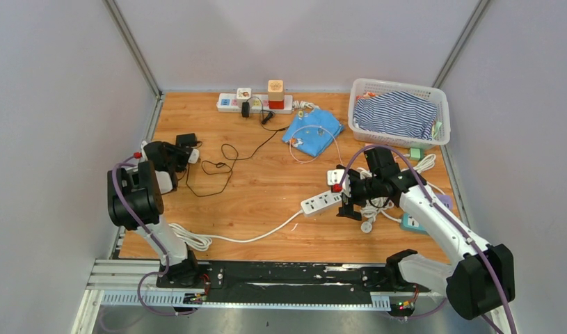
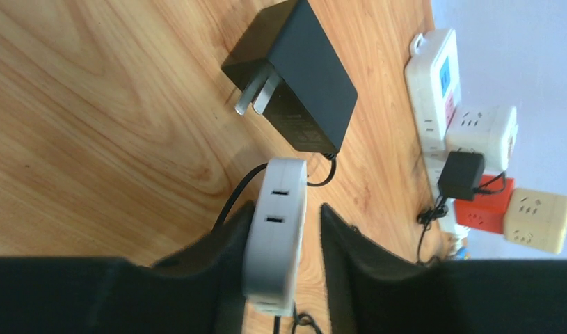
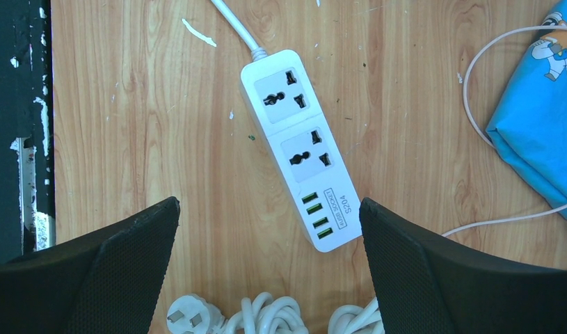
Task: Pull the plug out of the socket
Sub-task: Place the plug at the center of the board, then move the socket to the center of the board.
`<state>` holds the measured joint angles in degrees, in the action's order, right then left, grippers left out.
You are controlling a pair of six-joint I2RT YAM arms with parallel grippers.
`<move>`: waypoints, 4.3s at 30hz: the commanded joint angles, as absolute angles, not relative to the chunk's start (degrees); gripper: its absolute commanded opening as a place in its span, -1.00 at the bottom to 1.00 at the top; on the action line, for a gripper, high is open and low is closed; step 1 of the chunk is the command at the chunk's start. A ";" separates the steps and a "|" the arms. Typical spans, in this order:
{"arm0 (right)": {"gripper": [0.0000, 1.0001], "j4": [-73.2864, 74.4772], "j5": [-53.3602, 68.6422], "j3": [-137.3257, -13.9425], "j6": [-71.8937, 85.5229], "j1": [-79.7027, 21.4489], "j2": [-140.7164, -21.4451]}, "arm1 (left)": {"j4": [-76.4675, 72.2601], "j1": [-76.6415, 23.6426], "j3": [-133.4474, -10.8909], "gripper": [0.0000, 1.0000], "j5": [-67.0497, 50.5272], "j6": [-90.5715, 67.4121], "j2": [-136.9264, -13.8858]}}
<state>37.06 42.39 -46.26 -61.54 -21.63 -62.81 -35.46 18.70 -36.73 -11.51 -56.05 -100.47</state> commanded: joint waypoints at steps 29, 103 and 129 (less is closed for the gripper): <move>1.00 38.84 42.45 -45.96 -62.44 -22.24 -63.02 | -35.79 19.78 -26.59 1.00 -8.80 -55.61 -71.58; 1.00 44.27 42.28 -51.42 -58.71 6.06 -70.33 | -39.64 -68.91 -42.04 1.00 27.93 13.10 -103.29; 1.00 44.47 43.13 -50.58 -60.01 10.40 -71.63 | -35.69 -64.34 -43.76 0.37 6.32 7.73 -107.70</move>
<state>43.27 42.13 -50.02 -59.44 9.32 -71.11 -36.91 -65.25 -43.33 10.41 9.61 -106.37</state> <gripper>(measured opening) 0.999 0.719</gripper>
